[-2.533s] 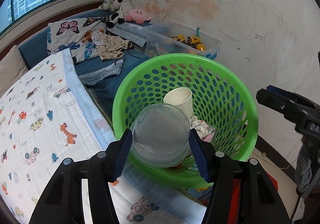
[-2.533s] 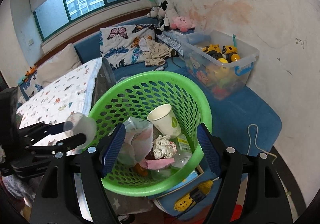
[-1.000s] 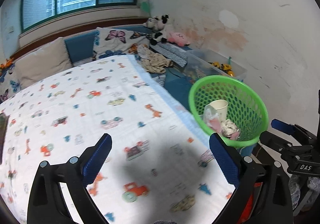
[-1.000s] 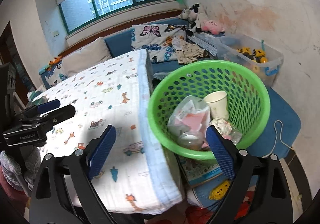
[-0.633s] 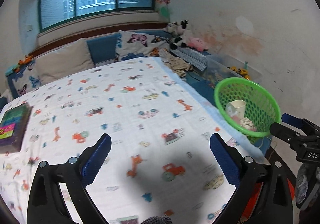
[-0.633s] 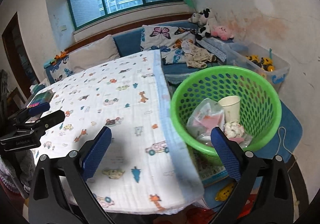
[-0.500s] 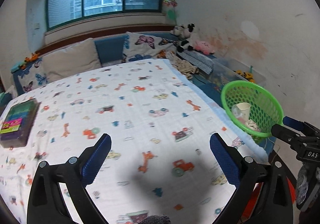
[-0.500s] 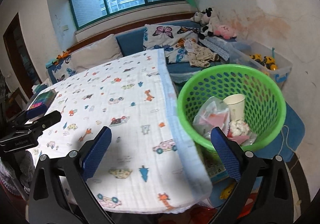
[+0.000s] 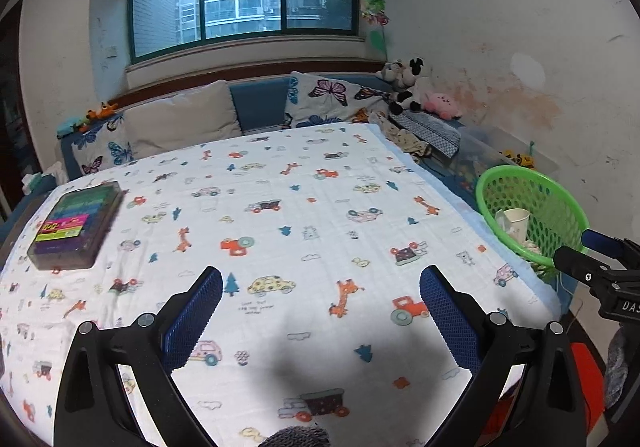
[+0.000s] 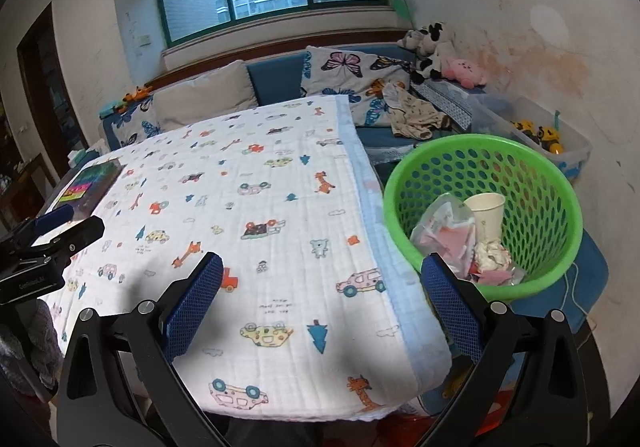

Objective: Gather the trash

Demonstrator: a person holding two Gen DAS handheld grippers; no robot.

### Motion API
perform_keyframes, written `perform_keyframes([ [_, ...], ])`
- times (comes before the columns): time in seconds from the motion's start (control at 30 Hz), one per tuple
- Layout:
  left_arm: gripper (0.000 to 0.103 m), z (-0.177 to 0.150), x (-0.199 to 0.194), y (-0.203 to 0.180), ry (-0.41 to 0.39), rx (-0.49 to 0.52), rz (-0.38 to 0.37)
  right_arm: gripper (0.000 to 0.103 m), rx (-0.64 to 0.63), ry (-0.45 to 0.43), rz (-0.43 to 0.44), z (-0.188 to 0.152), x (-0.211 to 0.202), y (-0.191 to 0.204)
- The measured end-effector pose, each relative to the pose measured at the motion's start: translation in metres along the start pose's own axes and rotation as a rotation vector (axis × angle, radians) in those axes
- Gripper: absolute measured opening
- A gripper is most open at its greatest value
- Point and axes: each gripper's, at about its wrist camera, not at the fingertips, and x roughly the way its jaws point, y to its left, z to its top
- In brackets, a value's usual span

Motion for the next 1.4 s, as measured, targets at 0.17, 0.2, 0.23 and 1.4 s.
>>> perform_keyframes([
  [0.17, 0.096, -0.002, -0.004, 0.006, -0.004, -0.018, 0.032, 0.099, -0.028, 0.001, 0.006, -0.002, 0.001, 0.010],
  [0.2, 0.096, -0.003, -0.005, 0.008, -0.004, -0.020, 0.037, 0.099, -0.034, 0.000, 0.007, -0.003, 0.001, 0.012],
  [0.23, 0.096, -0.004, -0.006, 0.009, -0.006, -0.019, 0.044, 0.099, -0.038, -0.001, 0.006, -0.003, 0.001, 0.013],
  [1.4, 0.096, -0.014, -0.021, 0.020, -0.009, -0.058, 0.079, 0.099, -0.059, -0.013, 0.025, -0.007, -0.005, 0.027],
])
